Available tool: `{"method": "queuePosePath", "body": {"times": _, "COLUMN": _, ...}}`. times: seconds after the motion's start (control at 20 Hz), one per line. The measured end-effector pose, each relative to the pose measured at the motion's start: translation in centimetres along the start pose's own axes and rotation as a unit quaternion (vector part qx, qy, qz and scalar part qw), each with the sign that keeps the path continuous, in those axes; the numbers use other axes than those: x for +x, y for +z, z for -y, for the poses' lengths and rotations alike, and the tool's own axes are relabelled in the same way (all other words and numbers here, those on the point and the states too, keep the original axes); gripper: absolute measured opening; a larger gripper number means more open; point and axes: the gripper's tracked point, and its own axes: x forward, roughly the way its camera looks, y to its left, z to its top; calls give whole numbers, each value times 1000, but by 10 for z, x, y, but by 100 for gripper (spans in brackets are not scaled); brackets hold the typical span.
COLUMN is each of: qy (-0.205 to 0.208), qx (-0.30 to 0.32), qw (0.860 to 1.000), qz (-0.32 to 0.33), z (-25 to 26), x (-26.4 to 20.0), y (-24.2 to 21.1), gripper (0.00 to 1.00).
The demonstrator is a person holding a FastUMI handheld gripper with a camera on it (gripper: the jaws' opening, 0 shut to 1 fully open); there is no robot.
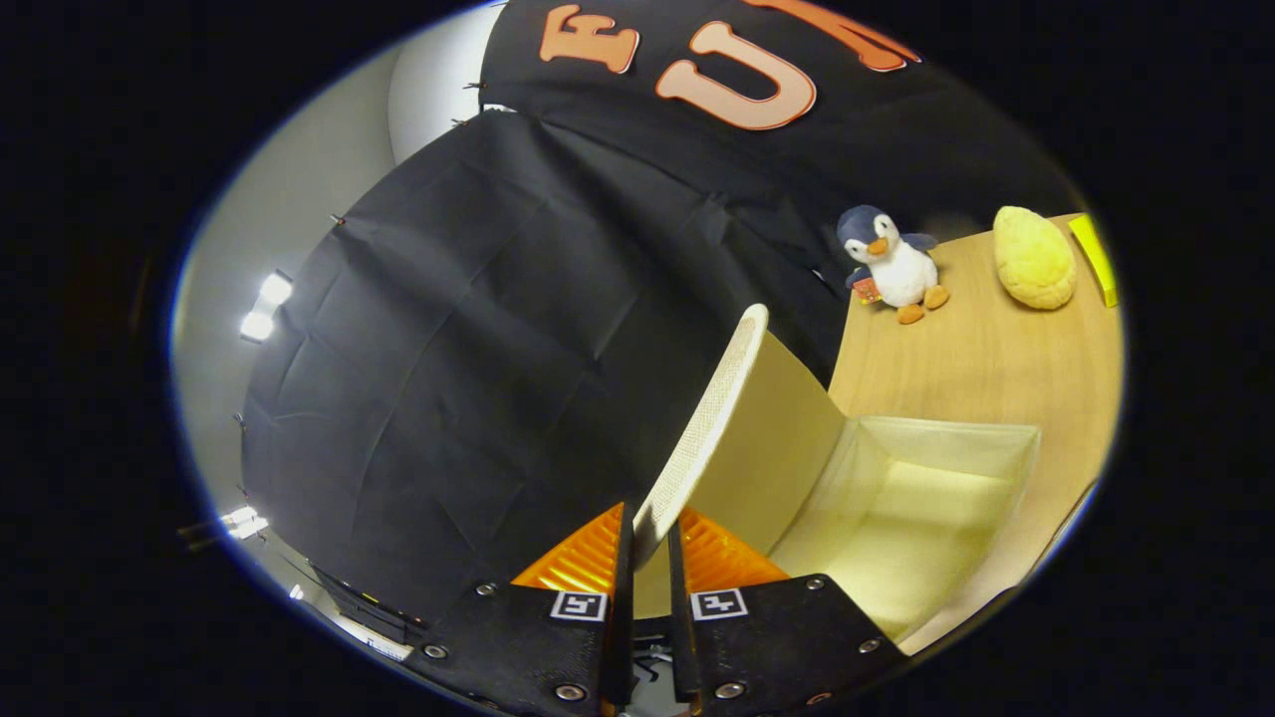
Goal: Open the storage box then place both shoes into the box .Put the left shoe in first, then the right shoe, with the right side of both shoes facing outward in a uniform manner.
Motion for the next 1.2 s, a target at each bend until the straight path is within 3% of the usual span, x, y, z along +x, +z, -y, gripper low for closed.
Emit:
{"method": "queuePosePath", "body": {"times": 0.4, "qy": -26, "qx": -28, "qw": 999, "qz": -24, "z": -22, "x": 102, "y": -15, "gripper": 19}}
{"method": "queuePosePath", "body": {"times": 0.45, "qy": -31, "qx": -41, "qw": 998, "qz": -30, "z": -23, "x": 108, "y": -18, "gripper": 23}}
{"method": "queuePosePath", "body": {"times": 0.5, "qy": -29, "qx": -50, "qw": 998, "qz": -34, "z": -29, "x": 109, "y": -24, "gripper": 42}}
{"method": "queuePosePath", "body": {"times": 0.6, "qy": -24, "qx": -62, "qw": 997, "qz": -40, "z": -32, "x": 110, "y": -31, "gripper": 61}}
{"method": "queuePosePath", "body": {"times": 0.7, "qy": -35, "qx": -90, "qw": 995, "qz": -38, "z": -24, "x": 98, "y": -32, "gripper": 80}}
{"method": "queuePosePath", "body": {"times": 0.8, "qy": -55, "qx": -117, "qw": 991, "qz": -29, "z": -7, "x": 79, "y": -29, "gripper": 87}}
{"method": "queuePosePath", "body": {"times": 1.2, "qy": -196, "qx": -167, "qw": 966, "qz": 28, "z": 117, "x": -45, "y": -9, "gripper": 94}}
